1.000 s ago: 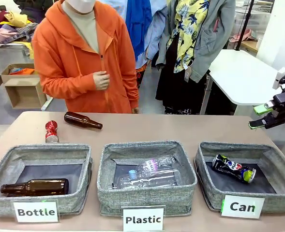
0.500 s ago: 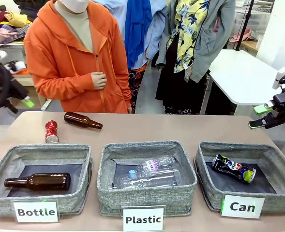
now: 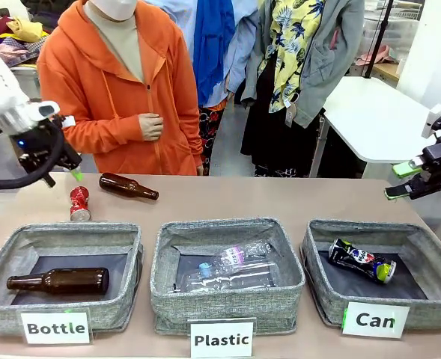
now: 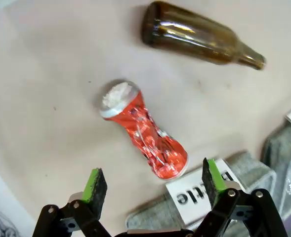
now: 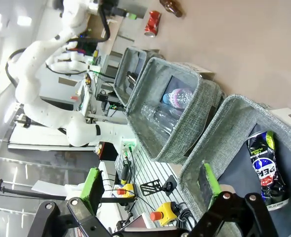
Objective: Sort the can waste into the basket.
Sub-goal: Pick up the can waste from the table and place it in the right Fabric basket.
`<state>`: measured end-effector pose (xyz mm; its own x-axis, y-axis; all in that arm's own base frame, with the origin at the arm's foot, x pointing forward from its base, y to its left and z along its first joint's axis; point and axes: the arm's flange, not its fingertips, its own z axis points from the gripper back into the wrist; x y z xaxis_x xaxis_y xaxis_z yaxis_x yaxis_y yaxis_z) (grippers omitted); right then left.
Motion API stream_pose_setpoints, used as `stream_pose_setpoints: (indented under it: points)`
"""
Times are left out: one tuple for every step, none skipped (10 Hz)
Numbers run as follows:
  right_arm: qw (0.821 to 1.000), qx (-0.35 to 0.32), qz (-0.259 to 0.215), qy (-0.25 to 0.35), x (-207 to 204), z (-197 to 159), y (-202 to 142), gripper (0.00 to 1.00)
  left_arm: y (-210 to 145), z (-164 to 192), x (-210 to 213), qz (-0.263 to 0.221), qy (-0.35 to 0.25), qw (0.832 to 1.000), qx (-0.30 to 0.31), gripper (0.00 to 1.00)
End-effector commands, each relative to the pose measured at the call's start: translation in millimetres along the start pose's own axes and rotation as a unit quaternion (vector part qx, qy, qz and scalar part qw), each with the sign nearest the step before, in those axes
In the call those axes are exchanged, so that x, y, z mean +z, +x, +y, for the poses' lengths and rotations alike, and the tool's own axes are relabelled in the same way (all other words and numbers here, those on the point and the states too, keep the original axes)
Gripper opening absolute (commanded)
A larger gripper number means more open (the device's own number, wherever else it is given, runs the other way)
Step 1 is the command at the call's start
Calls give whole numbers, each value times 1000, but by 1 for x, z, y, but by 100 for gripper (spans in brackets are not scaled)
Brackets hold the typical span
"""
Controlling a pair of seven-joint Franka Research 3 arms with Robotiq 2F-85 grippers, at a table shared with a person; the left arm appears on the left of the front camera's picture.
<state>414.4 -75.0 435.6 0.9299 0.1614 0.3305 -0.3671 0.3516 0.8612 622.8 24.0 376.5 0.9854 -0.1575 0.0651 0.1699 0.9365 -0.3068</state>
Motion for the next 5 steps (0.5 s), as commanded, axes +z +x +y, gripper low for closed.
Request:
stream_pose_setpoints:
  points:
    - [1000,9,0,-1,1,1,-1,100,1,-6,-21,19,56,997,58,100]
    - [1000,9,0,-1,1,1,-1,100,4,-8,-33,25,61,996,65,100]
    - [1000,9,0,-1,1,1,-1,100,10,-8,-44,31,62,995,78,100]
    - [1000,9,0,-1,1,1,-1,100,13,-7,-54,56,52,994,77,100]
    - [1000,9,0,-1,1,1,-1,100,11,-3,-57,64,71,992,88,100]
